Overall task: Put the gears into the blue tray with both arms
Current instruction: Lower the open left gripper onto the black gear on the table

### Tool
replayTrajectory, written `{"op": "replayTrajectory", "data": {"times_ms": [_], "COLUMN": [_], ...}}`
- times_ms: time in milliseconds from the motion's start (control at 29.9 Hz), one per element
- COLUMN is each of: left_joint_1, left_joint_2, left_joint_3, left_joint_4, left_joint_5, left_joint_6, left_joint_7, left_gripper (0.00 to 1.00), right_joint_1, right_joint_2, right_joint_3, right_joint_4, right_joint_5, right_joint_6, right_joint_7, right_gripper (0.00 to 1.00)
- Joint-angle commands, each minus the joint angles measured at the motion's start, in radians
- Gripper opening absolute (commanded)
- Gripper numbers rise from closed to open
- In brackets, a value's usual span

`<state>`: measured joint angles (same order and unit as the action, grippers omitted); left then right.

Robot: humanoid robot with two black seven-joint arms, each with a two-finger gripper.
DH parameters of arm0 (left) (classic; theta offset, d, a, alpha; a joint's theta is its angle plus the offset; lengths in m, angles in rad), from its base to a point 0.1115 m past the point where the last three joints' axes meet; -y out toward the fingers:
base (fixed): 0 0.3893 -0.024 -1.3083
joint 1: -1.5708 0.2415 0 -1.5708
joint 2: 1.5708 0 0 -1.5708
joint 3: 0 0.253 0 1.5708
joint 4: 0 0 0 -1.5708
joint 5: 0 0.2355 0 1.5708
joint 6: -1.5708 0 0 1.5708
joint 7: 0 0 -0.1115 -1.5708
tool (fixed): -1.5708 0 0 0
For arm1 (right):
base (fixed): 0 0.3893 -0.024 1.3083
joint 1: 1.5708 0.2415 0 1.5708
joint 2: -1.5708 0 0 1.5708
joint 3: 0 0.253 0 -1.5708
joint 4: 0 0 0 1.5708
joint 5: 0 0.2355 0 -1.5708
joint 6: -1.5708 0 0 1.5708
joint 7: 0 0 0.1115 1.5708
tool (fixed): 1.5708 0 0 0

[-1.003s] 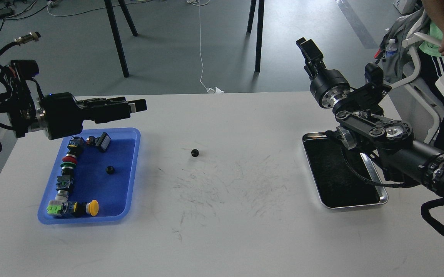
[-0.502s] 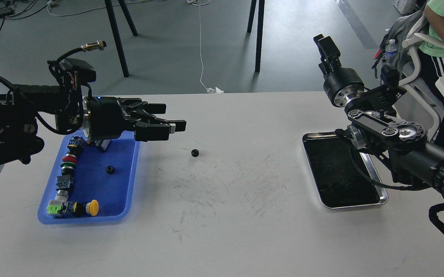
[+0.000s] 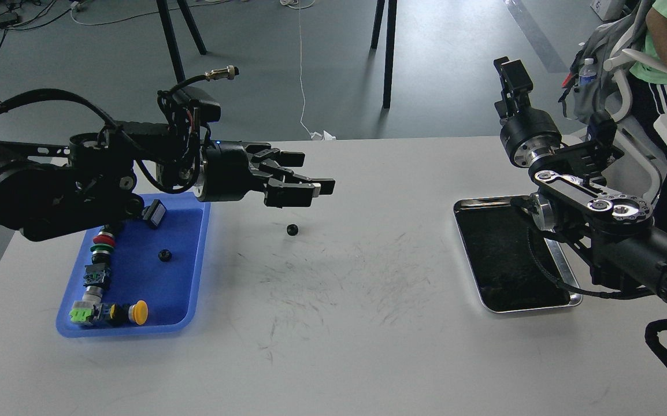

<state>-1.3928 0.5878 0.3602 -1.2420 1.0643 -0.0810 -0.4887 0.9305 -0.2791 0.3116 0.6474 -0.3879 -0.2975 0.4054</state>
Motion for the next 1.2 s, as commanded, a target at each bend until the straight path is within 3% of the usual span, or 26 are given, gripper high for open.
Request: {"op": "replayTrajectory", "data": {"times_ms": [0,100,268,468,535,635,769,1171], "left_joint_1": [0.006,0.015,0.08,0.081,0.084,0.087,0.087,0.121], "left_joint_2": [-0.009,-0.014,-0.011,-0.011,-0.014,-0.023,-0.104,-0.203], "left_joint_3": [-0.015,-0.067,-0.061,-0.034,-0.004,0.005,0.042,0.069], "left_joint_4": [0.022,0.03,0.024,0.023,0.026,0.026,0.097,0.248], "left_joint_5": [-0.103,-0.147,-0.138,-0.071,0.044,0.147,0.198,0.327], "left_joint_6": [-0.072,-0.105,0.0,0.007,0.026,0.044,0.069,0.11], "left_joint_7": [0.0,0.0,0.0,0.0,0.0,0.0,0.0,0.0], "left_gripper": [0.98,0.98,0.98,0.97,0.96,0.96,0.95,0.93], "right_joint_1": [-0.006,-0.006,-0.007,-0.016,-0.029,-0.038,-0.064,-0.065], "right_joint_2": [0.0,0.0,-0.002,-0.003,-0.003,-0.003,-0.003,-0.003], "right_joint_3": [0.003,0.003,0.003,0.03,0.053,0.102,0.161,0.165], "right_joint_4": [0.0,-0.002,-0.002,-0.003,-0.002,-0.003,0.0,0.001], "right_joint_5": [0.0,0.0,0.0,0.001,0.001,0.003,0.032,0.034], "right_joint_6": [0.0,0.0,-0.002,0.0,0.001,0.001,0.004,0.0], "right_joint_7": [0.001,0.001,0.001,-0.002,-0.011,-0.065,-0.109,-0.108], "right_gripper": [0.97,0.97,0.97,0.97,0.97,0.98,0.98,0.98]}}
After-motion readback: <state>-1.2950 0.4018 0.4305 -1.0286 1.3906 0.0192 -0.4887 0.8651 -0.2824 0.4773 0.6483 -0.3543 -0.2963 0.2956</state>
